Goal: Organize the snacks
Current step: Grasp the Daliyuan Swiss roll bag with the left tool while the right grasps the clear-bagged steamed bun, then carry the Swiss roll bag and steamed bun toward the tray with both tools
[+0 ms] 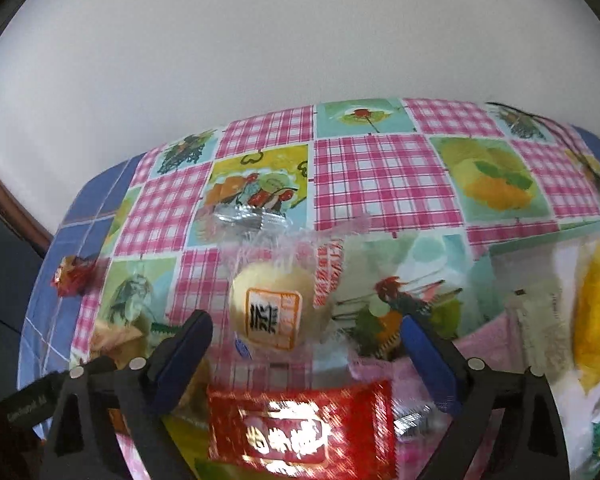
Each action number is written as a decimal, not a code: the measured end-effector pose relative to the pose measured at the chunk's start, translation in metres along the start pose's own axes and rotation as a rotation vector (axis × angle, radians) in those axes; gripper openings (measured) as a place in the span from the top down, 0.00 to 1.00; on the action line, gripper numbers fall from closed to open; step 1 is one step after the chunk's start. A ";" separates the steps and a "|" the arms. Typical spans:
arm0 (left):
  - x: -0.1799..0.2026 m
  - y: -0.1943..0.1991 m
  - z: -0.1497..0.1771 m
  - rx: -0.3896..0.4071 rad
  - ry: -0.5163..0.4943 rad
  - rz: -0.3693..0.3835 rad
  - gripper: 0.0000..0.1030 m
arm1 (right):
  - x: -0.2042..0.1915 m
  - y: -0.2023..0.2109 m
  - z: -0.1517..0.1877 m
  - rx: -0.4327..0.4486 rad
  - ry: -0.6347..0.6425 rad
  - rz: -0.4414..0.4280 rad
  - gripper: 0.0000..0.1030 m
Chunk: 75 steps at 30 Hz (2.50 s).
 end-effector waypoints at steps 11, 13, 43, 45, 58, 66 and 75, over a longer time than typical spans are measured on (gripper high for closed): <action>0.016 -0.007 -0.002 0.001 -0.043 0.005 0.46 | -0.010 -0.014 -0.003 0.004 -0.020 -0.044 0.42; 0.018 -0.006 -0.002 0.006 -0.041 0.016 0.59 | -0.010 -0.013 -0.003 0.005 -0.016 -0.042 0.44; 0.056 0.101 0.000 0.225 -0.106 0.017 0.65 | 0.033 0.095 -0.006 0.003 -0.074 -0.013 0.45; 0.065 0.106 0.004 0.235 -0.121 0.019 0.65 | 0.042 0.101 -0.006 -0.006 -0.085 0.001 0.45; 0.137 0.113 0.048 0.238 -0.236 0.043 0.65 | 0.100 0.139 -0.005 -0.013 -0.161 0.019 0.45; 0.175 0.106 0.075 0.224 -0.299 0.034 0.65 | 0.145 0.151 -0.003 -0.018 -0.226 0.032 0.45; 0.207 0.094 0.097 0.205 -0.355 0.029 0.65 | 0.198 0.155 0.002 -0.027 -0.311 0.053 0.45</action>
Point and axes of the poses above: each gripper's, at about its wrist camera, not at the fingertips, and y roughly against the way its jaws point, x to its right, z to its underside, the point moved 8 cm from there along -y, roughly the way its jaws point, and after that the axes turned 4 degrees about -x, right-handed, at the moved point
